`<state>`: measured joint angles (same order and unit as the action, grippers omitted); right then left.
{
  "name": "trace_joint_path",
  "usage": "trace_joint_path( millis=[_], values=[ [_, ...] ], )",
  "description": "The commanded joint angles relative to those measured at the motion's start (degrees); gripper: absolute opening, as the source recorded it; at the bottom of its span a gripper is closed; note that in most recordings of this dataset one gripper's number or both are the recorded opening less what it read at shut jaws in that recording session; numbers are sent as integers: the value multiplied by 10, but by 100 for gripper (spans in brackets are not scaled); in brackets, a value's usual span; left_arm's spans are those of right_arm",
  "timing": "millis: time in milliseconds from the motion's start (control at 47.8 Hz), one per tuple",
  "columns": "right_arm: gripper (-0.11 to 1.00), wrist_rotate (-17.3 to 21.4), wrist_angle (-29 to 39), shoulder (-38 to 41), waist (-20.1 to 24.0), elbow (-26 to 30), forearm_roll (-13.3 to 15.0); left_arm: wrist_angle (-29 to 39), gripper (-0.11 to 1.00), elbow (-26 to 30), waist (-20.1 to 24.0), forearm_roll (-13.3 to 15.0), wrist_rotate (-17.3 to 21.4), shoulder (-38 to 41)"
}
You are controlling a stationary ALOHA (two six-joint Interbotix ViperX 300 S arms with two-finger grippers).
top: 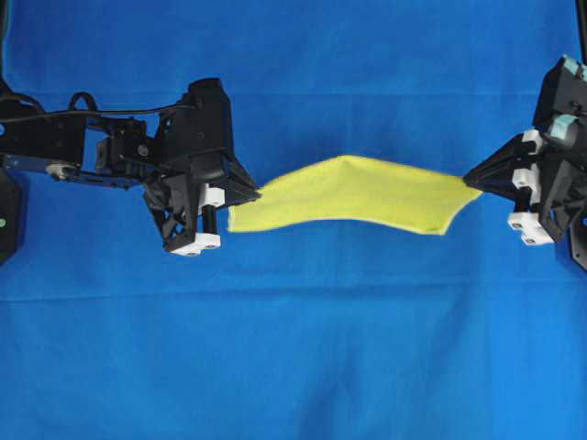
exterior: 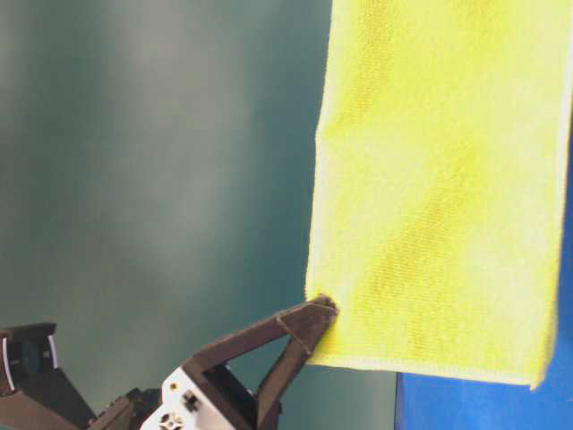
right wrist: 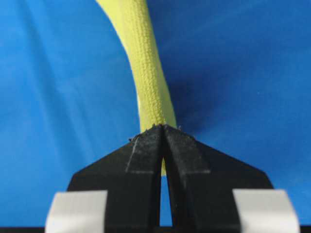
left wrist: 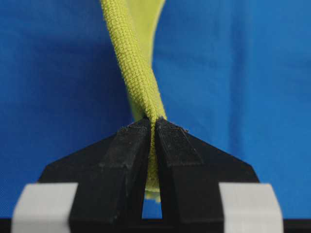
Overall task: Fold the yellow towel.
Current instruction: 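Lift the strip and swing it to a vertical orientation with both grippers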
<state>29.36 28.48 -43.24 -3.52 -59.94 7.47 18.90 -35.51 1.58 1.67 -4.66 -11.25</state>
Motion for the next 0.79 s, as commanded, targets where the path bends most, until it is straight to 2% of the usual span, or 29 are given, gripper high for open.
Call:
trace_joint_path(
  millis=[0,188,335,460,586,774],
  values=[
    [1,1,-5,0,-15,12,4,-6,3,8,-3,-1,0,-13],
    [1,1,-19,8,-82,14,30,-39,3,8,-25,-1,0,-9],
    [1,-1,-43,31,-149,25,57,-105,3,12,-51,-1,4,10],
    [1,-1,-76,59,-187,38,84,-163,3,26,-69,-1,16,35],
    [1,-6,-115,91,-210,64,98,-214,3,59,-84,-1,36,80],
    [1,-8,-133,134,-219,112,128,-229,3,142,-106,-1,45,160]
  ],
)
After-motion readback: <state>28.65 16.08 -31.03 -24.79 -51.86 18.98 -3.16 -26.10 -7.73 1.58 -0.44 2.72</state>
